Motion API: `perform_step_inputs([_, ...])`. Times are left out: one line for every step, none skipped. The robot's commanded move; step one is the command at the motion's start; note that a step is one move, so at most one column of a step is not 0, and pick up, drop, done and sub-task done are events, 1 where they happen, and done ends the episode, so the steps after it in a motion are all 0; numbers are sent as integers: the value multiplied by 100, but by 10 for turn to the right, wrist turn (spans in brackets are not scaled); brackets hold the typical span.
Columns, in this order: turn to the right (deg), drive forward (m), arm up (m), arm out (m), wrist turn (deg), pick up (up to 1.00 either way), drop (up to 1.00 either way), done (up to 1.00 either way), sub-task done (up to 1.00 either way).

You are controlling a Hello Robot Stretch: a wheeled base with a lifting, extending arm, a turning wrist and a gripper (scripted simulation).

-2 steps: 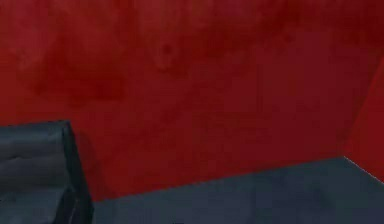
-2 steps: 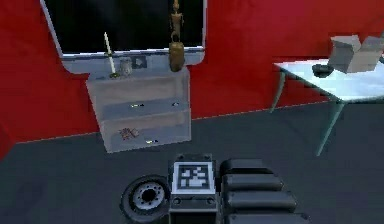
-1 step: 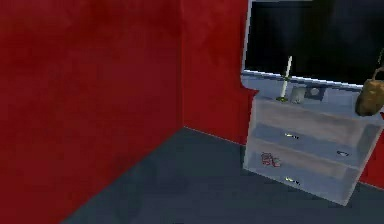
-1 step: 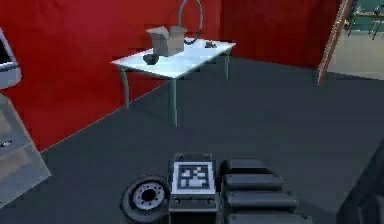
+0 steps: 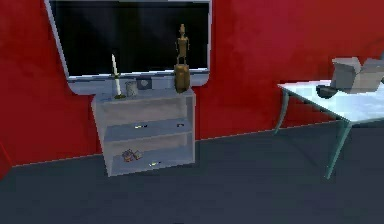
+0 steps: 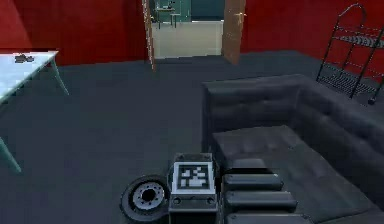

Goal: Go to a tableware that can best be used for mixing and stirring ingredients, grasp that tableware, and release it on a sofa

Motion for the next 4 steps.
perform_step_inputs([210,0,0,0,0,0,0,0,0])
perform_step_inputs([450,0,0,0,0,0,0,0,0])
perform_step_inputs([450,0,0,0,0,0,0,0,0])
perform_step_inputs([150,0,0,0,0,0,0,0,0])
